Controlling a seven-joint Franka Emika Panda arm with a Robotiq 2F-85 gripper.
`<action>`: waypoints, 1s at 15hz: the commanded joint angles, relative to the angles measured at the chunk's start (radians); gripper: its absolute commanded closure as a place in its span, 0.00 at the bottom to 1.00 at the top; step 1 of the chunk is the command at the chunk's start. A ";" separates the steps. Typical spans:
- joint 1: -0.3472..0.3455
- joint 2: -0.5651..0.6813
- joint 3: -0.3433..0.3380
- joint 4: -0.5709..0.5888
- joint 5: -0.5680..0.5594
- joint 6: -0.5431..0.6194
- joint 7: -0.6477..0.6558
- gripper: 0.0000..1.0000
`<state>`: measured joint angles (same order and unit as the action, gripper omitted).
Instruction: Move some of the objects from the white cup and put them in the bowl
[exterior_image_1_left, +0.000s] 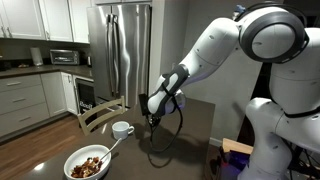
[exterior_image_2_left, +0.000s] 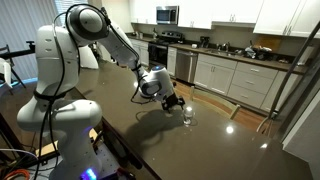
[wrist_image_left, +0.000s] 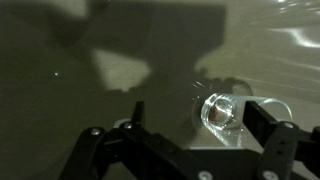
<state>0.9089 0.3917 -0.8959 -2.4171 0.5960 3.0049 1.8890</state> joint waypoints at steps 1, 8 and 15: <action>-0.001 0.001 0.002 -0.001 0.000 0.000 0.000 0.00; 0.037 -0.054 -0.036 -0.004 -0.019 -0.011 -0.001 0.00; 0.279 -0.095 -0.250 -0.063 -0.168 0.136 -0.081 0.00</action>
<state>1.0902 0.3441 -1.0531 -2.4311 0.4941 3.0692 1.8685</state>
